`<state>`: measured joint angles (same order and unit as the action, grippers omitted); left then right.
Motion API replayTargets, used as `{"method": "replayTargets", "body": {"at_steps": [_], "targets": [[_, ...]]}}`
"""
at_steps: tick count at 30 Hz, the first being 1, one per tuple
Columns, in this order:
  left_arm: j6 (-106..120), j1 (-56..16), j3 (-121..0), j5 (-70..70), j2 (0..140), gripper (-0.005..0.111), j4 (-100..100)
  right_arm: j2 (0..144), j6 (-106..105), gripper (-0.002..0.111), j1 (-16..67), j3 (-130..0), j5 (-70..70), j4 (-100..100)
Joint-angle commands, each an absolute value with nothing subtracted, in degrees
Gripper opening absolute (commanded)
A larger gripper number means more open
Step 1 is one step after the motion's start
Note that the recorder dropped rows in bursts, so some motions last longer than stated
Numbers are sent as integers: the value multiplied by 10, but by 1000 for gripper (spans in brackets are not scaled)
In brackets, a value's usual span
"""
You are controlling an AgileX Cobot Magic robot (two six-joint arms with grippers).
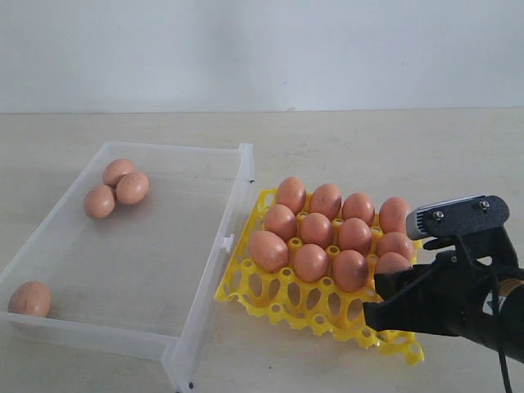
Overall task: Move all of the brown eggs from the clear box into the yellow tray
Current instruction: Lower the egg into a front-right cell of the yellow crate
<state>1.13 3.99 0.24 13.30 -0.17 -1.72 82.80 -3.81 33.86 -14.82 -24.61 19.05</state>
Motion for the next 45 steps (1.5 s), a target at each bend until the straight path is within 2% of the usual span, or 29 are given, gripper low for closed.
{"method": "replayTargets", "body": {"at_steps": [1,19,31,45], "targets": [[12,40,0,133,0,-4,-20,828,-34,0,337,-151,-249,188],[12,40,0,133,0,-4,-20,816,-20,0,337,-167,-199,189],[12,40,0,133,0,-4,-20,724,-60,0,336,-167,-152,259],[12,40,0,133,0,-4,-20,738,-81,0,336,-167,-189,273]]}}
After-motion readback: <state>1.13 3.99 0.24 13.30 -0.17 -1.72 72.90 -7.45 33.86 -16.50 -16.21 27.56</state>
